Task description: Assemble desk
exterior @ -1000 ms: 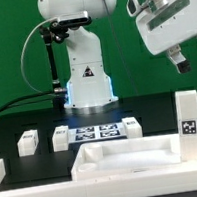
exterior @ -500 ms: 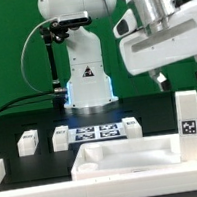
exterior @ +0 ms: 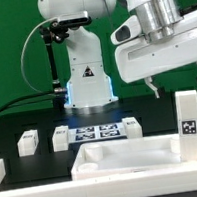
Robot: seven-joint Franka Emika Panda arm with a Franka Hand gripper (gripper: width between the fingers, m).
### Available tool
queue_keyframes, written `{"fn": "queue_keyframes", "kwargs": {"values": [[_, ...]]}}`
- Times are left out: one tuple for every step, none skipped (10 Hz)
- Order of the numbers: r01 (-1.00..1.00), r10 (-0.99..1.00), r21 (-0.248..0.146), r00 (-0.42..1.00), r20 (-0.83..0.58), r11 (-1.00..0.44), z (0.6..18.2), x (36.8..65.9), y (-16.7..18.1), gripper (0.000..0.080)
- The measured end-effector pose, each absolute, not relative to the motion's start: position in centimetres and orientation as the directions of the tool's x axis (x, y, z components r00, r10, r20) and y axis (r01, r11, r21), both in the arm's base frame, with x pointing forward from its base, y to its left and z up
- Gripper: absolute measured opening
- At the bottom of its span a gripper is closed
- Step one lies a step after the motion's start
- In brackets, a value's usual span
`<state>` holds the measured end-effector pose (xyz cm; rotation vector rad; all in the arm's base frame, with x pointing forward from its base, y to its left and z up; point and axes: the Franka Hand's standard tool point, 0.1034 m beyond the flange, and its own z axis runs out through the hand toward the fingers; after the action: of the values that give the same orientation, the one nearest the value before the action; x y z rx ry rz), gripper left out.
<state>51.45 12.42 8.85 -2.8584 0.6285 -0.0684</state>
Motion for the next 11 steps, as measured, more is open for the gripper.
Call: {"fn": "queue_keyframes", "kwargs": {"values": [[-0.301,-0.308,-0.196,0.951,0.002,-0.933,7.6,49.9,11.8,0.0648],[-0.136,-0.143,-0.171,0.989,0.028,-0.976,6.9,48.5,10.7,0.0648],[0.028,0.020,-0.134,0.998,0.063,-0.991,6.6,47.7,9.7,0.0648],[0.113,0.105,-0.106,0.991,0.079,-0.988,6.1,46.8,8.7,0.0648],[0.078,0.071,-0.115,0.995,0.068,-0.990,6.2,46.9,9.0,0.0648],[0.082,0.075,-0.120,0.996,0.057,-0.989,6.2,47.1,9.2,0.0648],[0.068,0.064,-0.124,0.997,0.032,-0.990,6.1,46.8,9.0,0.0648],[0.024,0.039,-0.128,0.993,-0.113,-0.992,6.0,46.0,8.1,0.0648],[0.014,0.044,-0.119,0.968,-0.247,-0.993,6.0,46.0,7.0,0.0648],[0.007,0.050,-0.119,0.931,-0.362,-0.993,5.8,46.4,6.2,0.0648],[0.005,0.057,-0.120,0.899,-0.435,-0.993,5.5,46.7,5.9,0.0648]]}}
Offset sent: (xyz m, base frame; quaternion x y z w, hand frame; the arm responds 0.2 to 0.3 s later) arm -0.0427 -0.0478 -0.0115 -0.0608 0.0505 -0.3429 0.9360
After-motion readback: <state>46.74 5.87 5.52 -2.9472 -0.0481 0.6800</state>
